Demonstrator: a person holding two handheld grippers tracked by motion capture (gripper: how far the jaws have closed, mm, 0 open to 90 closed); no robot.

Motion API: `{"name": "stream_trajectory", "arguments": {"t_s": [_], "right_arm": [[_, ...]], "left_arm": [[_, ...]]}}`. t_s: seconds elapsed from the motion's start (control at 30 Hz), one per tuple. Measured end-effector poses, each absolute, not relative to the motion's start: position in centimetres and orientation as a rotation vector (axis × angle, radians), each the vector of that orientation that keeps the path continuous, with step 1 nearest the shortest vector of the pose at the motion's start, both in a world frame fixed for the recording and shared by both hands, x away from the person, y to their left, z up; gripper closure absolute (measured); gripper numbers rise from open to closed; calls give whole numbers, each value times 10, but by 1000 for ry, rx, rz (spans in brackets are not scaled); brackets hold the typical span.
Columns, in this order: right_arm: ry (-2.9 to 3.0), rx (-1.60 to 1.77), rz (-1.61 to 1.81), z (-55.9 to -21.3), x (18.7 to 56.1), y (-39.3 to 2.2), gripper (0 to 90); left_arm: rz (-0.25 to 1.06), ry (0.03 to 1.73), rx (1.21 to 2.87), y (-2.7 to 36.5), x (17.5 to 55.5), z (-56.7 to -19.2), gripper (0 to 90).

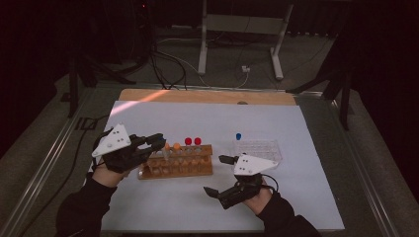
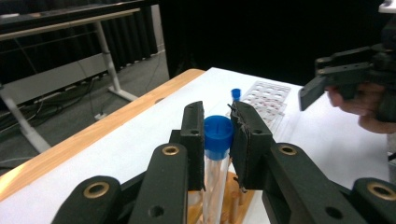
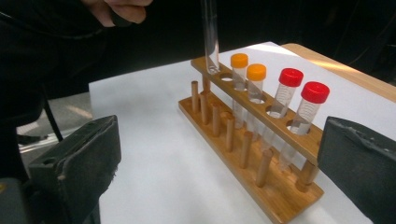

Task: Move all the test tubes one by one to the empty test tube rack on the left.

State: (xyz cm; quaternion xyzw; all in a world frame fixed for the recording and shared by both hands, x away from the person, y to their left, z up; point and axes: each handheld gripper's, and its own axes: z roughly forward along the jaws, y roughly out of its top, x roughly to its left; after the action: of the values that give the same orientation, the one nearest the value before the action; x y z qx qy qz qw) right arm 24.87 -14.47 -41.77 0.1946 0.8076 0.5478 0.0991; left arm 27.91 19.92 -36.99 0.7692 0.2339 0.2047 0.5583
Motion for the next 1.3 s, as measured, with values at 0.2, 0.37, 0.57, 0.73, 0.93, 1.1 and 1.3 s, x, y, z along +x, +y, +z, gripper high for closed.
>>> {"name": "stream_trajectory", "arguments": {"t_s": [0.2, 0.37, 0.57, 0.73, 0.93, 1.1, 1.3], "right_arm": [[2390, 573, 1615, -418, 248, -145, 0], [2385, 573, 1616, -417, 249, -146, 0], [2377, 566, 1615, -417, 248, -147, 0], [2379, 564, 1612, -417, 248, -147, 0], [2383, 568, 1611, -418, 248, -147, 0], [2393, 573, 1606, -418, 248, -146, 0], [2397, 572, 1605, -418, 249, -146, 0]], "left_arm": [[504, 599, 1818, 210, 286, -375, 773], [525, 645, 1805, 219, 291, -379, 773], [524, 686, 1788, 223, 298, -390, 773], [530, 698, 1782, 224, 302, -396, 773], [518, 704, 1771, 224, 305, -401, 774], [507, 706, 1797, 220, 309, -410, 773], [480, 713, 1836, 214, 312, -422, 773]]}}
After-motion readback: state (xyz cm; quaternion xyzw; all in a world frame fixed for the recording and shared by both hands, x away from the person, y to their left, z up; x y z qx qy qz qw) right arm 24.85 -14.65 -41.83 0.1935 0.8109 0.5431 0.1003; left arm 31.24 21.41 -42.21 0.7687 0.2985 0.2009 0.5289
